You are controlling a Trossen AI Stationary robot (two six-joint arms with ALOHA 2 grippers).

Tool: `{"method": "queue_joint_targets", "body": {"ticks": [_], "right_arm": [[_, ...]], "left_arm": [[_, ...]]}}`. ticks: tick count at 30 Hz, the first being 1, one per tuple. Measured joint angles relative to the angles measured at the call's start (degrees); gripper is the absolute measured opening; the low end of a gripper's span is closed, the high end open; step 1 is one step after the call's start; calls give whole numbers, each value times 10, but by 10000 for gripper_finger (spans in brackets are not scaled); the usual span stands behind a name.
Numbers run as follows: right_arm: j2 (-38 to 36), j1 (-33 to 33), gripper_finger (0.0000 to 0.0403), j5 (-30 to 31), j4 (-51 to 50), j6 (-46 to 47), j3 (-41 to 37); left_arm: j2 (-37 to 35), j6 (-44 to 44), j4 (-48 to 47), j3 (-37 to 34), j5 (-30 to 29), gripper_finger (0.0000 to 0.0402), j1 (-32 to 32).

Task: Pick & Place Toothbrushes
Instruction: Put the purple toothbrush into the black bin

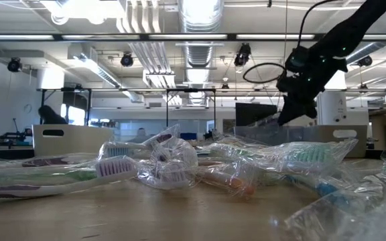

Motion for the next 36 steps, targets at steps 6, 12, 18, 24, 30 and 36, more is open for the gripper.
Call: {"method": "queue_joint_targets", "body": {"ticks": [6, 12, 18, 24, 30, 36], "right_arm": [[48, -8, 11, -5, 6, 2, 19], [80, -8, 11, -6, 4, 11, 30], [105, -8, 14, -6, 4, 22, 32], [97, -8, 50, -6, -2, 23, 31], [84, -12, 100, 0, -4, 24, 31], [83, -12, 146, 1, -14, 23, 44]], "left_arm": [[-5, 8, 1, 0, -2, 252, 0], [-5, 15, 2, 0, -2, 252, 0], [-5, 18, 2, 0, -2, 252, 0], [-5, 23, 2, 0, -2, 252, 0], [-5, 32, 2, 0, -2, 252, 0], [-5, 43, 2, 0, -2, 252, 0]]}}
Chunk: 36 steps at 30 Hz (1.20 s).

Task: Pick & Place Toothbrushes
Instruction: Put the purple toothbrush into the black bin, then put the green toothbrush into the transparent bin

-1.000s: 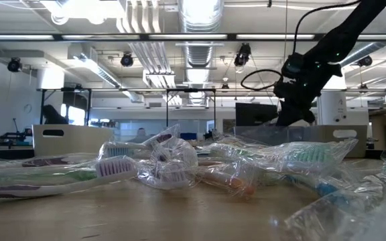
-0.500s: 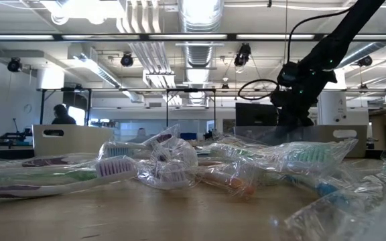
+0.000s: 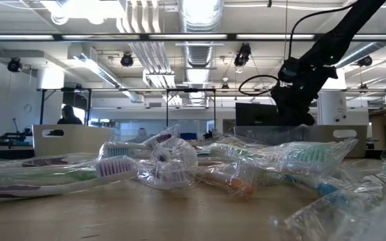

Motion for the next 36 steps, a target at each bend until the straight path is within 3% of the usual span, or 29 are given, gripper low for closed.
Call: {"method": "queue_joint_targets", "body": {"ticks": [5, 12, 20, 28, 32, 36], "right_arm": [[0, -1, 166, 34, -18, -14, 23], [-11, -1, 166, 18, -130, -38, 99], [-73, 30, 100, -34, -213, -42, 188], [-165, 129, 15, -45, -207, 4, 205], [-203, 180, 13, -43, -184, 35, 218], [-232, 230, 10, 6, -167, 48, 231]], "left_arm": [[0, 0, 4, 0, 0, 252, 0], [0, 11, 13, 0, 0, 252, 0], [0, 7, 22, 0, 0, 252, 0], [-5, -2, 23, 0, 4, 252, 0], [-5, -2, 33, 0, 4, 252, 0], [-5, -2, 44, 0, 4, 252, 0]]}}
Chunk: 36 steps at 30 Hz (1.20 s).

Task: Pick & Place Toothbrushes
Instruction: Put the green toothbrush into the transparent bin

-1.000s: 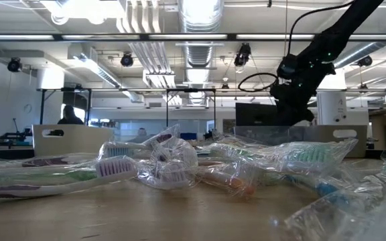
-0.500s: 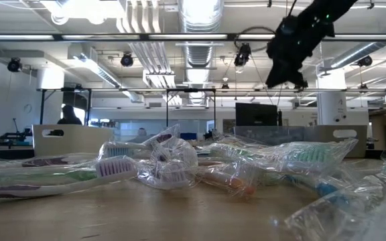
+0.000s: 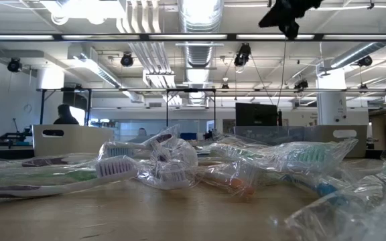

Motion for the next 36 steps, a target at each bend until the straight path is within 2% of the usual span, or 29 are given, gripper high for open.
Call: {"method": "queue_joint_targets", "body": {"ticks": [8, 14, 25, 29, 36], "right_arm": [[-29, 97, 12, 111, 5, 30, 17], [-27, 138, 9, 113, 7, 31, 43], [-20, 140, 9, 115, 7, 31, 57], [-19, 140, 9, 115, 6, 31, 54], [-19, 140, 9, 115, 6, 31, 54]], "left_arm": [[-9, -20, 0, 1, 0, 252, 0], [-21, -29, 1, 3, -5, 252, 0], [-46, -75, 19, 6, -7, 252, 0], [-50, -92, -32, 4, -7, 252, 0], [-48, -124, -195, -3, -6, 252, 0]]}}
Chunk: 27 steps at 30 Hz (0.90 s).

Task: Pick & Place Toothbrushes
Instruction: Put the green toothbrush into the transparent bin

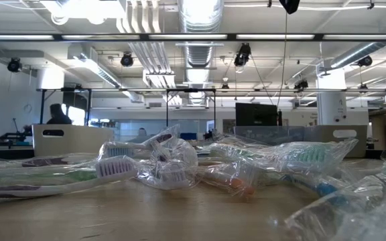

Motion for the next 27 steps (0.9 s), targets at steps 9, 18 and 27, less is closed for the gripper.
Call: {"method": "queue_joint_targets", "body": {"ticks": [9, 18, 27], "right_arm": [[0, 0, 9, 0, 0, 0, -1], [0, 0, 8, 0, 0, 0, -1], [0, 0, 8, 0, 0, 0, -1]], "left_arm": [[10, -23, -174, -30, 34, 252, 0], [4, 50, -201, -159, 175, 252, -7], [2, 23, -198, -287, 202, 252, -97]]}}
